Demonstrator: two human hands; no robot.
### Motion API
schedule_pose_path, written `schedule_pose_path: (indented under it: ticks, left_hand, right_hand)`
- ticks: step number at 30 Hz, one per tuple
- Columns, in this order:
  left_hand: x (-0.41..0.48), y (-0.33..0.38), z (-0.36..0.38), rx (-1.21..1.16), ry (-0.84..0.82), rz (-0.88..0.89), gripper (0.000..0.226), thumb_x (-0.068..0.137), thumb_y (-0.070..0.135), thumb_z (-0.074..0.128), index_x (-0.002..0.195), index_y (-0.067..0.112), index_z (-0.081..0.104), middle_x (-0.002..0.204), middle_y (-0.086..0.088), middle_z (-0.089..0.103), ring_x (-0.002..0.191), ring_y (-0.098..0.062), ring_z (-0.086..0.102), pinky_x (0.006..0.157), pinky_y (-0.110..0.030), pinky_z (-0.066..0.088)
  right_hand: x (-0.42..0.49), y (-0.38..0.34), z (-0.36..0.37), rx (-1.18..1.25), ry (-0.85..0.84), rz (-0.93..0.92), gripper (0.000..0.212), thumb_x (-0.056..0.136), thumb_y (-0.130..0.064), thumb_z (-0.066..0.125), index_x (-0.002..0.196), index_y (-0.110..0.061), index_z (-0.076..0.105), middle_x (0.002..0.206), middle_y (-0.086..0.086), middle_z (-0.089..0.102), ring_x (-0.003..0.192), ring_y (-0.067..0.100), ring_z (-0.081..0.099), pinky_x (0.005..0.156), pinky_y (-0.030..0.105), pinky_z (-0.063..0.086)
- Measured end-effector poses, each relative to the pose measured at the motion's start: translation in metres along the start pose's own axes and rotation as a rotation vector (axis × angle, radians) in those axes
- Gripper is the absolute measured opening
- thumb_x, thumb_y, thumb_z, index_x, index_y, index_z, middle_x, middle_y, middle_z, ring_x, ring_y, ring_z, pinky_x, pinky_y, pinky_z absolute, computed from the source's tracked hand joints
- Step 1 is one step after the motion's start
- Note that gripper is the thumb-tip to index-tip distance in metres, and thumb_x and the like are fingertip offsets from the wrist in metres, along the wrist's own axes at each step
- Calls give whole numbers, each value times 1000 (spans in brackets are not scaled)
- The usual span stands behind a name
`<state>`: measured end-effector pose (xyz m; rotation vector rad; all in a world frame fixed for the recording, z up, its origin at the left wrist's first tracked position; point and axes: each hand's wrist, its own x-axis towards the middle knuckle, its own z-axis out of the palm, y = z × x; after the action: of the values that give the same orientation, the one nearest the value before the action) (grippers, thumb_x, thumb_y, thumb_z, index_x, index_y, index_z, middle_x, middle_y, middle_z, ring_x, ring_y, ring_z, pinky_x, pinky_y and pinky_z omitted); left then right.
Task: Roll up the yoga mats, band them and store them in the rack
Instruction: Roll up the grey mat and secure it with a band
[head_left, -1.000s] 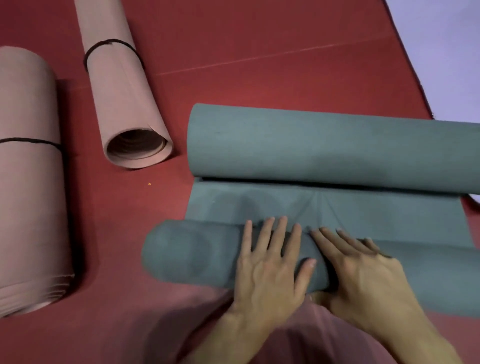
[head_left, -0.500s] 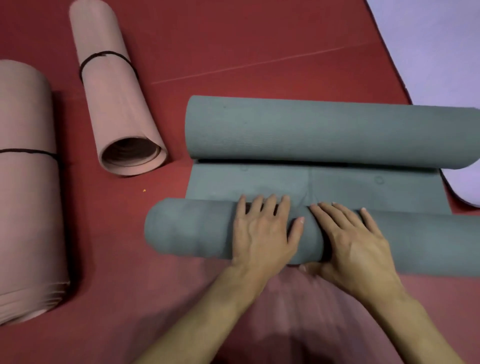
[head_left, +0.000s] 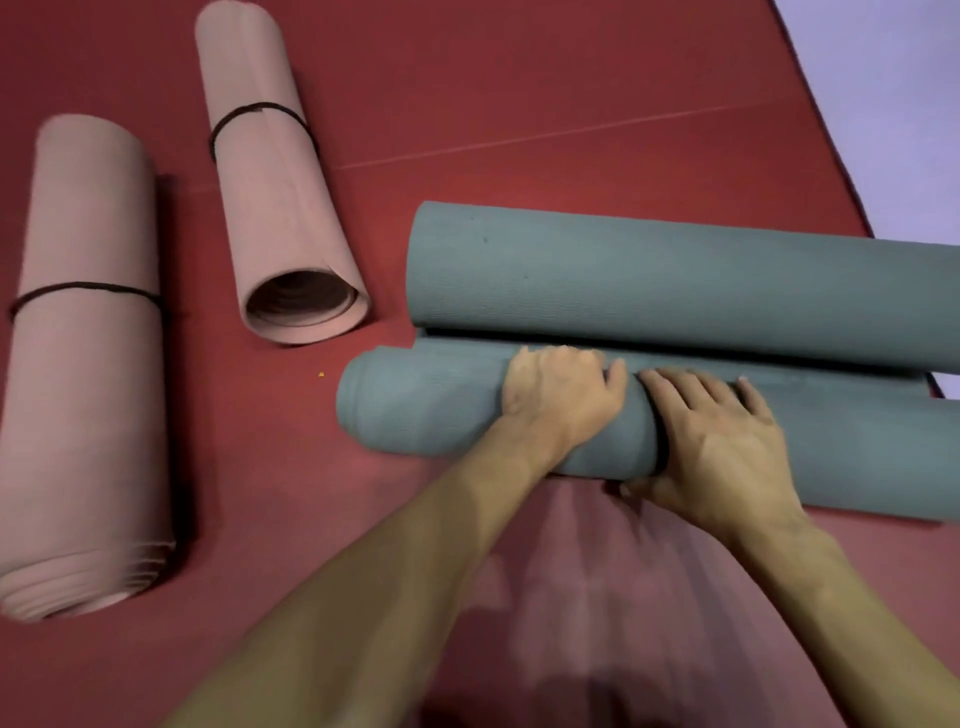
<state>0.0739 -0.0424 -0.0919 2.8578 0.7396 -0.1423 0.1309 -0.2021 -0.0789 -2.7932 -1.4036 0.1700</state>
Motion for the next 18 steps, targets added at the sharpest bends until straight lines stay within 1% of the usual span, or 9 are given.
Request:
schedule_pose_path:
  ticks: [2,4,6,8,11,13,15,16,18]
  left_hand:
    - [-28,4,11,-24,167,18,51,101,50,40,115,16,75,112,-9,76,108,-31,68,102,-48,46]
    - [-62,5,25,-54,217,86,62,99,56,37,136,15,67,133,-9,69,126,-29,61,114,-55,40]
    - [-89,3,33,-35,239,131,69,99,60,35,149,17,56,149,-12,58,139,-29,53,119,-59,33]
    - [-111,9,35,-41,273,133,68,99,59,38,151,17,53,152,-13,55,142,-32,50,119,-63,31]
    - [-138,19,37,-25,257,171,65,99,60,41,145,19,60,143,-9,62,133,-33,56,115,-63,36]
    - [-148,19,42,-20,228,193,63,98,63,42,138,20,65,133,-5,67,124,-29,60,113,-58,40]
    - [-145,16,45,-3,220,191,61,100,64,41,134,20,67,126,-3,70,118,-26,63,109,-53,45]
    - [-139,16,45,2,226,184,60,101,63,40,132,20,69,122,-3,72,114,-26,64,107,-52,47]
    - [-122,17,43,-20,241,177,57,101,61,42,123,19,73,109,-3,75,102,-27,65,96,-47,51]
  right_hand:
    - [-3,2,-3,13,54,-14,103,45,-68,79,132,-15,64,126,4,70,114,30,68,102,62,48]
    - [-11,3,-4,20,83,-19,92,55,-70,68,129,-16,66,121,2,72,110,28,70,102,61,49]
    - [-24,-1,-8,19,53,-5,85,58,-64,75,128,-17,67,120,1,72,111,27,70,103,60,48]
    - [-44,-5,-12,23,-7,18,86,52,-60,83,126,-18,69,117,-1,74,107,25,72,100,57,50]
    - [-70,-11,-22,53,-209,38,96,42,-67,78,130,-30,66,118,-11,74,105,18,74,96,50,54]
    - [-75,-15,-26,70,-372,28,110,47,-77,68,149,-37,50,139,-19,62,126,9,63,112,47,43]
    - [-84,-18,-24,85,-462,48,125,50,-80,68,161,-31,35,157,-17,47,144,10,47,124,48,28]
    - [-90,-17,-21,65,-450,59,132,46,-77,77,159,-22,40,158,-9,49,145,16,48,122,52,29]
    - [-104,-19,-10,58,-242,75,136,33,-67,94,148,-6,55,151,9,57,141,28,52,117,58,38]
